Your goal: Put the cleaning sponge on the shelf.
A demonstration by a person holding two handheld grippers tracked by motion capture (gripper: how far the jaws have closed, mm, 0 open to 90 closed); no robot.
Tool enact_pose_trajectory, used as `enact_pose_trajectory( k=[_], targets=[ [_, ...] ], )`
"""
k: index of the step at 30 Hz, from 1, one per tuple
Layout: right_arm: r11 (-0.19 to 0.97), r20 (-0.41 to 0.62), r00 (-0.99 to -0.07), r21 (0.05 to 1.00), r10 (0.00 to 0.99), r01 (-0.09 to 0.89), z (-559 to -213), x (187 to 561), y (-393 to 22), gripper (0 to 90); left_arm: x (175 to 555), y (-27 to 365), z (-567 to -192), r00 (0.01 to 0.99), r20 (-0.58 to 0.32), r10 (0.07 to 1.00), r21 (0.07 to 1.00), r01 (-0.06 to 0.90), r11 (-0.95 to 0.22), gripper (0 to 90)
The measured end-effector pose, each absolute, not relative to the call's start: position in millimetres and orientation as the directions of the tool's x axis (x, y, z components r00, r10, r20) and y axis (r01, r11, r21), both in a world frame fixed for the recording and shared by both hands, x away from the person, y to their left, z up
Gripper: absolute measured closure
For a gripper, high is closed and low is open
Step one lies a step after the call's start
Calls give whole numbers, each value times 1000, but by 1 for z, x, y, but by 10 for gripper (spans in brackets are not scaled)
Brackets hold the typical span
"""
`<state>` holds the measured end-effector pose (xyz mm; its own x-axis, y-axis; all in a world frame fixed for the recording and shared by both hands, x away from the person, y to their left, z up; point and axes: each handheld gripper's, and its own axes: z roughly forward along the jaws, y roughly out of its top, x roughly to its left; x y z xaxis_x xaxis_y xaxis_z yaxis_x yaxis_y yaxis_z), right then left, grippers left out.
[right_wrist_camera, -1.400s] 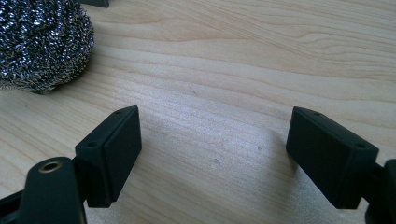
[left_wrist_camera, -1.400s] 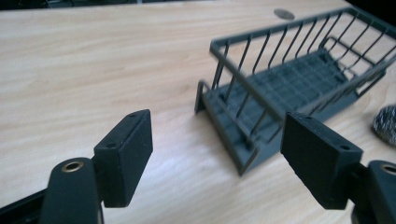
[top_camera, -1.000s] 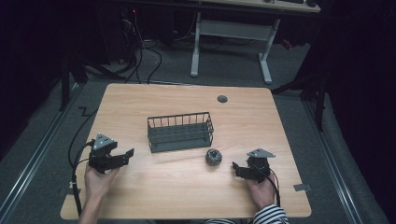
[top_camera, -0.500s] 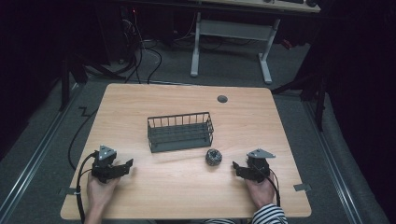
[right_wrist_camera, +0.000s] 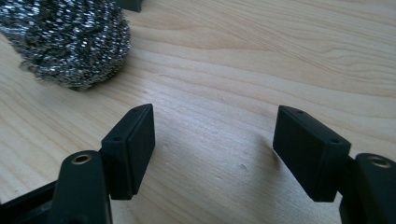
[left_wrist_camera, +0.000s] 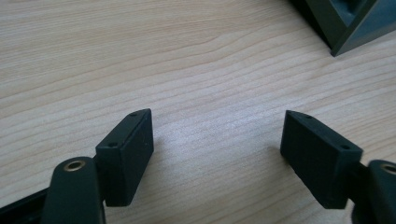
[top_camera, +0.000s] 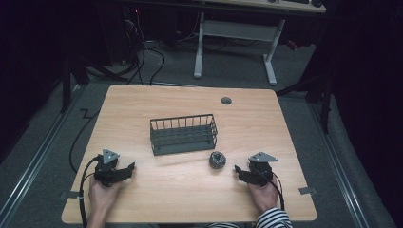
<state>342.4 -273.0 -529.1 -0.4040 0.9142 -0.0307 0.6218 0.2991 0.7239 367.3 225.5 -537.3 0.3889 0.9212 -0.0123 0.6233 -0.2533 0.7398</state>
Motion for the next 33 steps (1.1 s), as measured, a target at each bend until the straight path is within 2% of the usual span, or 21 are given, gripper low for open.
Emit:
enact_pose_trajectory(
  k=[13,20,25,33],
  targets=[
    [381,-31,-523,723,851,576,-518,333,-252,257,368,225,-537,384,-12,923,738,626,-251,237],
    [423,-31,-584,720,811,550,-512,343,-227,227,368,225,-537,383,-13,923,738,627,-250,237],
    [442,-44,-597,717,801,539,-508,350,-217,224,368,225,-537,383,-13,924,738,627,-250,237],
    [431,-6,-598,700,801,569,-511,366,-210,227,368,225,-537,383,-14,924,738,627,-248,236]
  ],
)
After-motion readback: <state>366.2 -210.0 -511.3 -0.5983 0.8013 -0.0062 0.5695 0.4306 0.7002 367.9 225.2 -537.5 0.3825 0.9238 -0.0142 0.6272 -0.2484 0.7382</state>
